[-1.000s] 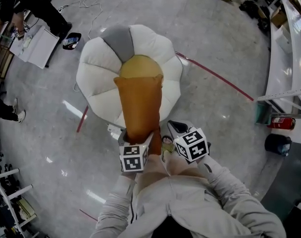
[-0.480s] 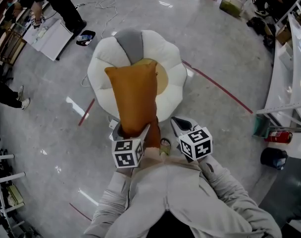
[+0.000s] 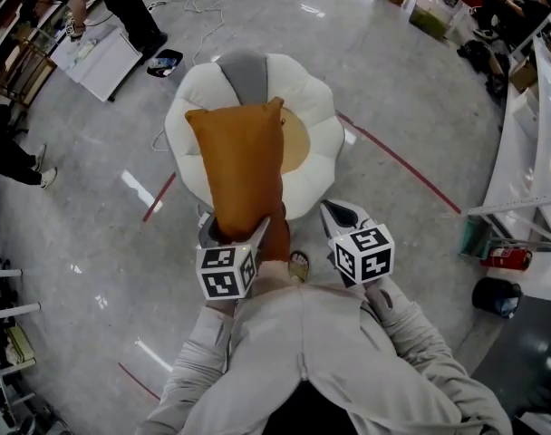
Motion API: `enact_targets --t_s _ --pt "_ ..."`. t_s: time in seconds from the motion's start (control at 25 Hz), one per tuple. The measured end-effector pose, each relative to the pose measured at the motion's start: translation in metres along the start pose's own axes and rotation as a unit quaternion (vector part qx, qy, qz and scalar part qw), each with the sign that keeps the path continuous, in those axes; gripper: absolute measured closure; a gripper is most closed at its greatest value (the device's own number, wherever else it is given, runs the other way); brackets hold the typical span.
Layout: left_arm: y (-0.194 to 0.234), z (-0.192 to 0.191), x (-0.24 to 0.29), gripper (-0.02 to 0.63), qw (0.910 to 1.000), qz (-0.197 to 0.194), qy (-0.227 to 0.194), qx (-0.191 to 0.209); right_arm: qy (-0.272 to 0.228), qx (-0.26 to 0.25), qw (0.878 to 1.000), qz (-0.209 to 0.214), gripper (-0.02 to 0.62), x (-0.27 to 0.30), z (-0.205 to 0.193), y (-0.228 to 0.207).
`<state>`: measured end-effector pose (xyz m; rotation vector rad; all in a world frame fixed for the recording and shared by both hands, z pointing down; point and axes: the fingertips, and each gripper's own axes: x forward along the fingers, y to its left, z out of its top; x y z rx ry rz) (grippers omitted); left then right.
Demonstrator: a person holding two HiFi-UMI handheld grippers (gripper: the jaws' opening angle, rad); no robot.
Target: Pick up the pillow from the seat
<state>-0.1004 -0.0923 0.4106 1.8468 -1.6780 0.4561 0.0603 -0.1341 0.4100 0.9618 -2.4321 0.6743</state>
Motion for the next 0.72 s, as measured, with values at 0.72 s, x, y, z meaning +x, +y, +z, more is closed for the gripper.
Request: enact_targets --t_s 0.72 --pt "0.009 0.010 0.000 0.165 0.9999 0.002 -0.010 -0.006 -0.008 -0.012 1.000 -0.004 0.595 0.002 0.009 0.007"
